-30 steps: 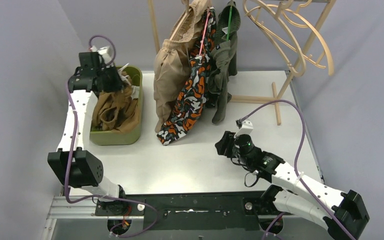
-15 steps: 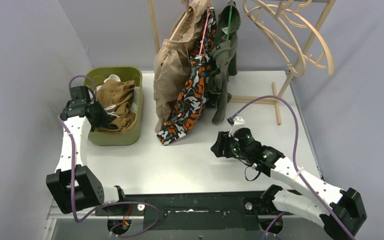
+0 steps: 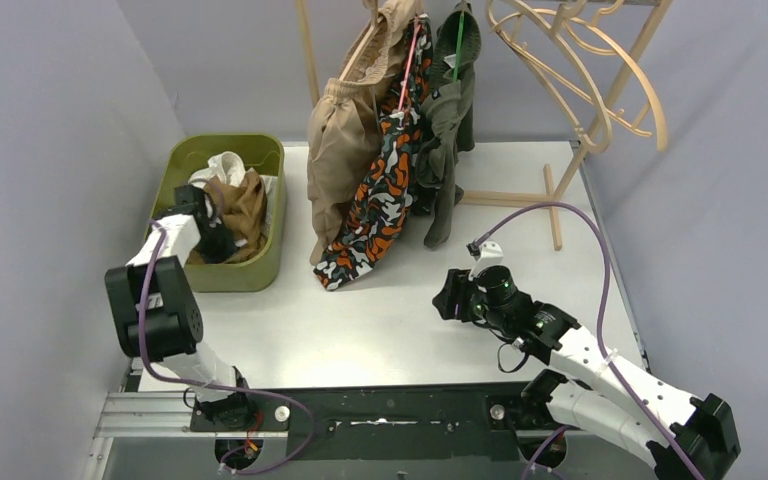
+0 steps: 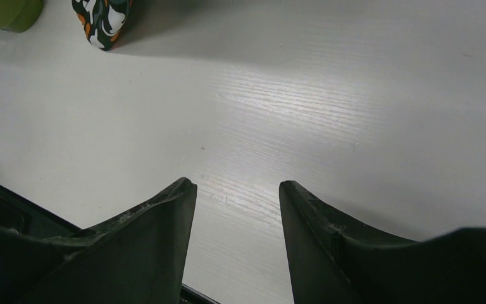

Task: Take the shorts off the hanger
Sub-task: Place the shorts in the basket.

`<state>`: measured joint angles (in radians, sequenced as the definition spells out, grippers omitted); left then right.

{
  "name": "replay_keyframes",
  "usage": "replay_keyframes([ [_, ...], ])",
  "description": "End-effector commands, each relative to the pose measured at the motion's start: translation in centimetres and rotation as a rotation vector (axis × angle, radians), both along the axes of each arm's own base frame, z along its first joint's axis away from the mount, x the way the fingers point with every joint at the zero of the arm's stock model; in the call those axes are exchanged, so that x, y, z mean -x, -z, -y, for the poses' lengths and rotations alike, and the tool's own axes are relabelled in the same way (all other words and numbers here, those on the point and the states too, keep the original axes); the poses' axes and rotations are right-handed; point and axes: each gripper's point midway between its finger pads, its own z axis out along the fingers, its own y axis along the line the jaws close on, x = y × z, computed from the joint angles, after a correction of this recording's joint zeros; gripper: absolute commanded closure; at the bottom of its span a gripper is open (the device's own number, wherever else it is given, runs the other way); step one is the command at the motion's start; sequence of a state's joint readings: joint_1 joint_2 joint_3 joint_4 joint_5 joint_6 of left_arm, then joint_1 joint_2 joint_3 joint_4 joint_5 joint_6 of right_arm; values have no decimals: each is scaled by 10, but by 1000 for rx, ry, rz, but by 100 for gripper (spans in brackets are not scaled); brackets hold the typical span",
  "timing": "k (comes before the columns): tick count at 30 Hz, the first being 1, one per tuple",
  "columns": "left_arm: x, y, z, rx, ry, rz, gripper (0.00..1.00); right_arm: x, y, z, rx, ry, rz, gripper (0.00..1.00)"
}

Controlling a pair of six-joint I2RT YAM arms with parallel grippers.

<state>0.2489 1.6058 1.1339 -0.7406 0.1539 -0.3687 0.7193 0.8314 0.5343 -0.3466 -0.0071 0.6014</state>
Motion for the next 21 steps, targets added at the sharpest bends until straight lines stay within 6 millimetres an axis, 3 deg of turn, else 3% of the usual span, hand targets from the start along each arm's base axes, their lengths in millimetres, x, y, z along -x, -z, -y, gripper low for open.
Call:
replay_keyframes([
  [1,19,41,25,-27,125,-166,100,-16,-23,-1,-49,75,53,48],
  [5,17,29,28,-75,133,-147,100,-10,-24,1,-64,82,28,47],
  [11,23,-27,17,-153,150,-81,92,4,-33,16,-57,92,36,47],
  [14,20,-69,8,-217,126,15,79,8,-41,24,-67,104,58,46],
  [17,11,-114,0,-252,80,150,53,12,-50,30,-76,118,78,45],
  [21,-8,-163,6,-231,84,303,41,16,-54,39,-76,146,80,45],
])
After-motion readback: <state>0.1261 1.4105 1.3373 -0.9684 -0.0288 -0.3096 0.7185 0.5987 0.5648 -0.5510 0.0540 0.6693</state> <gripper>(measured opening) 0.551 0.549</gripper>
